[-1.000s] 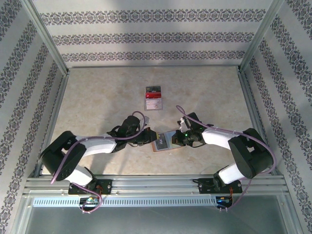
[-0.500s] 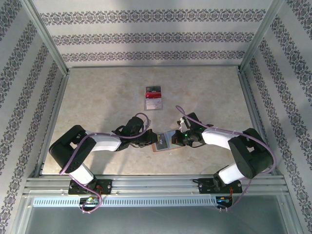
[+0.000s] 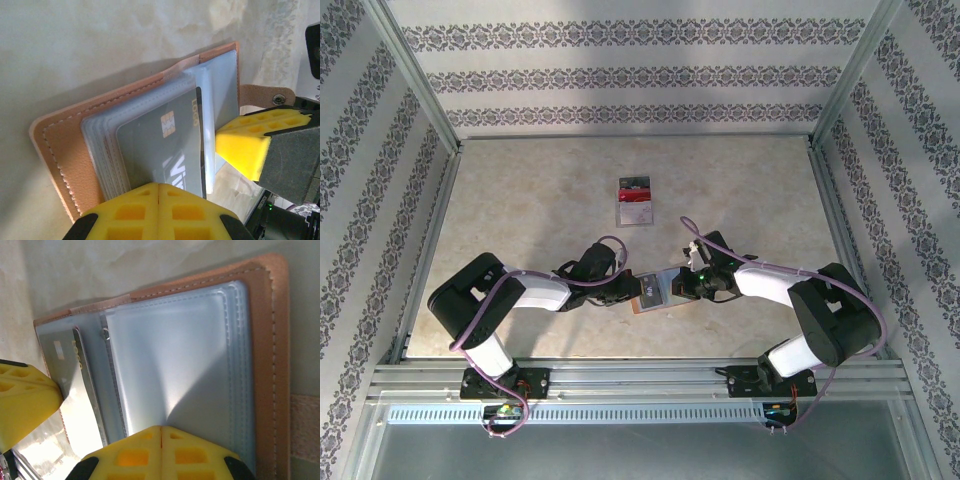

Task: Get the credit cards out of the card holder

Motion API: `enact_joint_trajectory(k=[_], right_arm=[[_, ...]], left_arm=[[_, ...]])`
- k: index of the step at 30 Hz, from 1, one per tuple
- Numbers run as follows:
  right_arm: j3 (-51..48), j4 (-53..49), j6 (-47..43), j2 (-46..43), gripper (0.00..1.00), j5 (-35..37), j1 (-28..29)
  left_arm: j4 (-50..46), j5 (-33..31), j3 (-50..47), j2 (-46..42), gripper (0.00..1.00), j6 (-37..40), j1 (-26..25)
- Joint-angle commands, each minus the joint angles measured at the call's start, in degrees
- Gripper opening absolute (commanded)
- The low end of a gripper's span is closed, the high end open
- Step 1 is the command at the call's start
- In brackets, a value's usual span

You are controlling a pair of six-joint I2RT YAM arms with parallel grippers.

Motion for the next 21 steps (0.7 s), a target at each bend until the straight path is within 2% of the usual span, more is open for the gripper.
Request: enact_joint_trajectory(k=[1, 8, 13, 17, 21], right_arm=[[0.0, -5.7, -1.4, 1.1, 0.06, 2.2, 0.6], [0.1, -3.9, -1.8, 0.9, 0.11, -0.1, 0.4], [1.4, -3.1, -4.2, -3.0, 0.22, -4.4, -0.2], [2.1, -3.6, -6.8, -8.3, 0.34, -9.8, -3.6], [3.6, -6.1, -10.5, -10.4, 0.39, -13.4, -4.9]], left_arm=[[-8.8, -5.0, -0.6, -0.4, 0.00, 3.4, 0.4], [-10.4, -5.0, -0.9, -1.5, 0.00, 4.2, 0.9], [-9.5, -4.3, -0.4, 0.1, 0.00, 4.0, 0.9], [-10.0, -4.6, -0.4, 0.0, 0.00, 4.1, 0.9], [-10.0, -4.6, -0.5, 0.3, 0.00, 4.2, 0.9]])
